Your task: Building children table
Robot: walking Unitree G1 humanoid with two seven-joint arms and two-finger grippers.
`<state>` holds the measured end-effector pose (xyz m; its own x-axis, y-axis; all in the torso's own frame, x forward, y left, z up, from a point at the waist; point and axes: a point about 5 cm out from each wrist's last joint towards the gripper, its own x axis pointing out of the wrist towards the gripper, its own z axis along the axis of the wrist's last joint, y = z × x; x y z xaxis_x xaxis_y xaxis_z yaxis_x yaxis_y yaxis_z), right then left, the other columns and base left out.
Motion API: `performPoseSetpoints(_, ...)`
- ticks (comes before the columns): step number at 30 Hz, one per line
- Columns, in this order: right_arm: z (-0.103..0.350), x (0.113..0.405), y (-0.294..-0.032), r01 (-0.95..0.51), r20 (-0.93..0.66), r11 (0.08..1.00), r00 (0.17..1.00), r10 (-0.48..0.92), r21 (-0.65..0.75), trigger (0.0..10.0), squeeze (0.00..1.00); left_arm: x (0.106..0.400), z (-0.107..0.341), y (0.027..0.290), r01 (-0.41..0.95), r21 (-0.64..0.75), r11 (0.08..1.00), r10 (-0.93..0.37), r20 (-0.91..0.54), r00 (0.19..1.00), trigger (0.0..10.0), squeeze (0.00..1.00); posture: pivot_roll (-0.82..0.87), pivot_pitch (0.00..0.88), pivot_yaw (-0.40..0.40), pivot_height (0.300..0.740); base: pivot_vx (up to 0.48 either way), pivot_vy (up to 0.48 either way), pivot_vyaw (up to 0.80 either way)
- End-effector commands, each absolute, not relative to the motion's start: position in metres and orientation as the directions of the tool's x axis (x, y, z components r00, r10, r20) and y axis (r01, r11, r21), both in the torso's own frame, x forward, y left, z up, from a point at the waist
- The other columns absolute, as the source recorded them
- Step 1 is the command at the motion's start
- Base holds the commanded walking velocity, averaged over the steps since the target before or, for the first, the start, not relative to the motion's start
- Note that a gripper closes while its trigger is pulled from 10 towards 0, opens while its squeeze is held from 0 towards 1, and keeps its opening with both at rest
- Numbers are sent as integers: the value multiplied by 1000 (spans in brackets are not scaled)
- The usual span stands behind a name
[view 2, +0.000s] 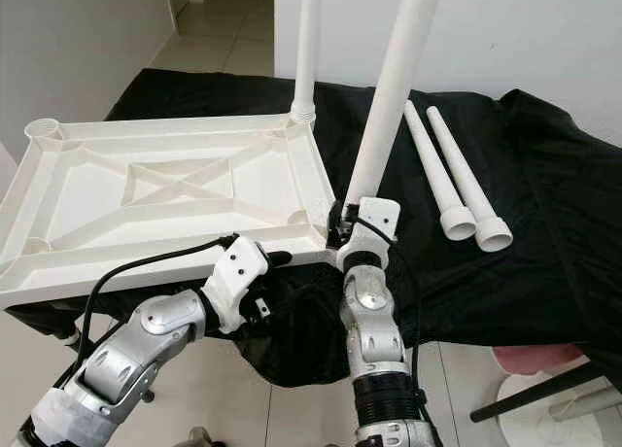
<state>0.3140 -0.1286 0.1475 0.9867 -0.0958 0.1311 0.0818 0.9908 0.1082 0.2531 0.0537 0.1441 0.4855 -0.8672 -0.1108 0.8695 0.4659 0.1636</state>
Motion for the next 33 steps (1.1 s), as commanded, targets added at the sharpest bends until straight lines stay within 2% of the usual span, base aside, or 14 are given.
performPoseSetpoints(1,150,314,-131,36,140,994,989,-50,103,10000,0,257,146,53,877,183,445,-877,-111,468,10000,0,40,0,-67,740,0,0,0)
performPoseSetpoints(3,152,315,-134,-43,161,996,987,30,76,10000,0,260,148,54,868,183,461,-870,-101,483,10000,0,48,0,-81,740,0,0,0)
performPoseSetpoints(6,153,315,-135,-58,166,996,985,47,68,10000,0,260,148,54,867,182,464,-869,-100,485,10000,0,48,0,-81,740,0,0,0)
performPoseSetpoints(8,152,316,-137,-146,163,988,977,137,45,10000,0,259,148,54,866,178,467,-867,-101,488,10000,0,57,0,-95,740,0,0,0)
performPoseSetpoints(9,152,316,-137,-146,163,988,977,137,45,10000,0,259,148,54,866,178,467,-867,-101,488,10000,0,57,0,-95,740,0,0,0)
performPoseSetpoints(11,154,318,-144,-295,157,955,943,294,-17,10000,0,258,147,54,863,174,475,-864,-96,495,10000,0,57,0,-98,740,0,0,0)
performPoseSetpoints(15,154,319,-147,-336,147,941,930,337,-33,10000,0,257,147,54,863,172,475,-864,-94,495,10000,0,57,0,-98,740,0,0,0)
performPoseSetpoints(16,152,322,-150,-407,116,912,905,409,-40,10000,0,258,147,54,863,169,476,-863,-98,495,10000,0,56,0,-96,740,0,0,0)
performPoseSetpoints(18,151,326,-152,-454,90,888,883,460,-78,10000,0,260,147,54,862,169,477,-863,-98,496,10000,0,53,0,-91,740,0,0,0)
performPoseSetpoints(21,149,331,-156,-459,70,881,881,468,-111,10000,0,260,148,53,864,172,472,-865,-97,492,10000,0,57,0,-89,740,0,0,0)
performPoseSetpoints(22,146,332,-157,-474,40,874,876,481,-109,7373,0,260,148,53,865,174,470,-866,-97,490,10000,0,60,0,-90,740,0,0,0)
performPoseSetpoints(23,143,333,-158,-486,20,868,871,490,-105,7373,0,260,148,53,866,175,469,-867,-98,489,10000,0,60,0,-90,740,0,0,0)
performPoseSetpoints(24,143,334,-162,-480,21,873,875,483,-89,0,0,260,149,54,865,175,471,-866,-98,491,10000,0,60,0,-90,740,0,0,0)
performPoseSetpoints(33,143,336,-167,-491,35,868,869,494,-73,0,0,261,150,57,860,180,478,-861,-100,499,10000,0,80,0,-92,740,0,0,0)
